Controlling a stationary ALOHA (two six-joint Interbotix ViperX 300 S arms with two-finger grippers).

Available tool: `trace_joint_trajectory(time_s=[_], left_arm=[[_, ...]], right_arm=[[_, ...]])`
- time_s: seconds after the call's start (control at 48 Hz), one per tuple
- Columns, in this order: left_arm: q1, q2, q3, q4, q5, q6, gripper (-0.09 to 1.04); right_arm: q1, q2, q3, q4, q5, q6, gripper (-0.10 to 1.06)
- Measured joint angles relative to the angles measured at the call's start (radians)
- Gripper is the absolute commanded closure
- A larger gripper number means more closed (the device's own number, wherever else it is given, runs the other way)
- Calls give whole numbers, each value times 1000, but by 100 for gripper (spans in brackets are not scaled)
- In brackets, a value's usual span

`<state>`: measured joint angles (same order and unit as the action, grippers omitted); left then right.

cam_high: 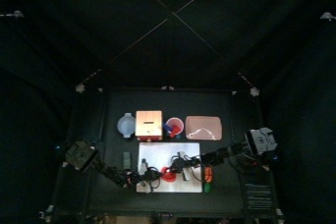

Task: Get the cutter from the drawer then cut the dough then place the extra dough in the bowl
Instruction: Cut the dough

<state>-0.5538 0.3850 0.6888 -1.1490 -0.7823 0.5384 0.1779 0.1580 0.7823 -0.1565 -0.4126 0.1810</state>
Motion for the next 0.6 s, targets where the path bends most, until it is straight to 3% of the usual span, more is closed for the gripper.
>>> trace_joint_trajectory(time_s=[0.604], left_arm=[[8,2,-6,-5,25,-2,49]], right_arm=[[-12,-31,2,0,6,0,45]])
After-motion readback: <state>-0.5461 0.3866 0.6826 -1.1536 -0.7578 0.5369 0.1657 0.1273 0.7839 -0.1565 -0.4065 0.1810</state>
